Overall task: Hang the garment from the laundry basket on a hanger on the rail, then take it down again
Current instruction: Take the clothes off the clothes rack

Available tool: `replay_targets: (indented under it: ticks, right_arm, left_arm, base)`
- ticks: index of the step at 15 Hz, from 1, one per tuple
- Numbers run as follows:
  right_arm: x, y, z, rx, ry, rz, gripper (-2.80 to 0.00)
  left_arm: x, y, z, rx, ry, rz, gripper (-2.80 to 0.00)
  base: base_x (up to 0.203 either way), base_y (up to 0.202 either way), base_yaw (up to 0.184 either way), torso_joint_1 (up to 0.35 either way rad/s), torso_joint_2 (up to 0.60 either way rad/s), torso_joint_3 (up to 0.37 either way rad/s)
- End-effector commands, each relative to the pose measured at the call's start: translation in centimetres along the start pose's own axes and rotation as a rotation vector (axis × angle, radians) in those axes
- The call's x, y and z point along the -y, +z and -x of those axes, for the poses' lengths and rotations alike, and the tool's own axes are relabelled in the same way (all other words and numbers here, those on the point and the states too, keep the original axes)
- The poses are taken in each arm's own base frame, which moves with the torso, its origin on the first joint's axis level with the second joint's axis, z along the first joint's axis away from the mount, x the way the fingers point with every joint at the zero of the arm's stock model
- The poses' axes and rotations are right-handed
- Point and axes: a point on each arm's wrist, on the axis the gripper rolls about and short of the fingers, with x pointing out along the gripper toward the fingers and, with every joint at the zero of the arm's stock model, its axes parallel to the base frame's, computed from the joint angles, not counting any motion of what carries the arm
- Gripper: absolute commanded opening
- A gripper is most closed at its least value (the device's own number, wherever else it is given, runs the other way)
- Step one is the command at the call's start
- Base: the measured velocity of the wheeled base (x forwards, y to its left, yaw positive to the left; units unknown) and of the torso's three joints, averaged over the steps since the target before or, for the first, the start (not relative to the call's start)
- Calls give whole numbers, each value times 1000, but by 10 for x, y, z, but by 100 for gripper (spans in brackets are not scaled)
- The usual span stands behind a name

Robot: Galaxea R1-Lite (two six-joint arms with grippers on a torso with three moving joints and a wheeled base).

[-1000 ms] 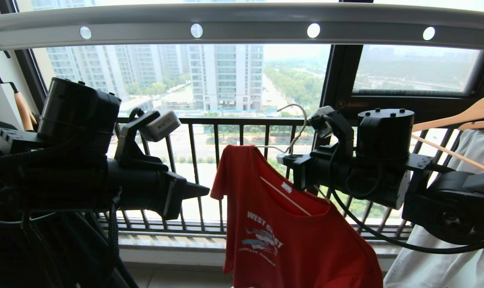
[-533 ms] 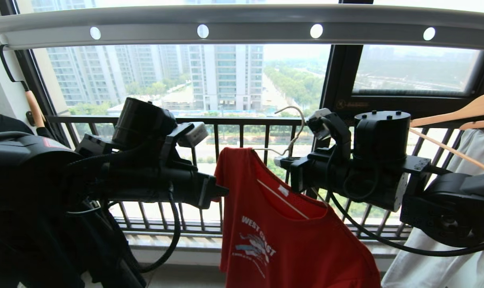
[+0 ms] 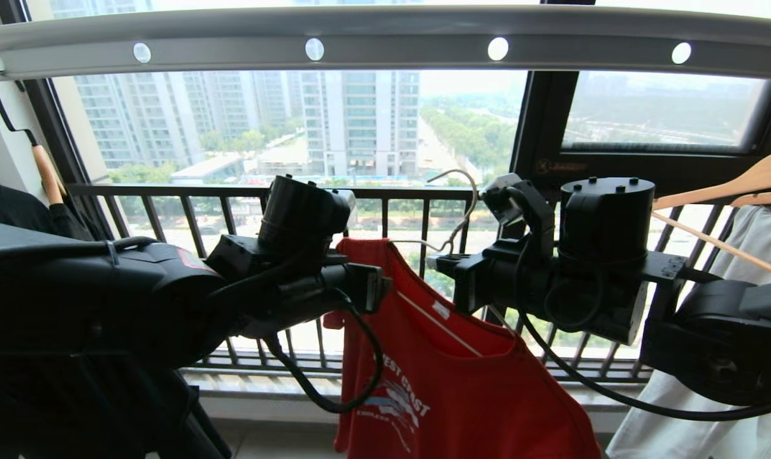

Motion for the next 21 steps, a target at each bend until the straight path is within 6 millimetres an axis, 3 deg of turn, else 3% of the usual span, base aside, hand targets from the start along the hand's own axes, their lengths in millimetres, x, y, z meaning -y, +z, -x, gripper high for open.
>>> replay_targets:
  ticks: [1, 9, 21]
  right_arm:
    - [-4, 2, 2, 8, 13, 3, -280]
    - [-12, 1, 5, 6, 35, 9, -280]
    - [-12, 1, 5, 6, 37, 9, -280]
  left_arm:
    - [6, -2, -7, 20, 56, -8, 0]
    - [7, -2, -17, 57, 200, -11, 0]
    - [8, -4, -32, 115, 259, -19, 0]
  base:
    - [0, 0, 0, 0, 0, 0]
    - [0, 0, 0, 0, 0, 0]
    - [0, 0, 0, 0, 0, 0]
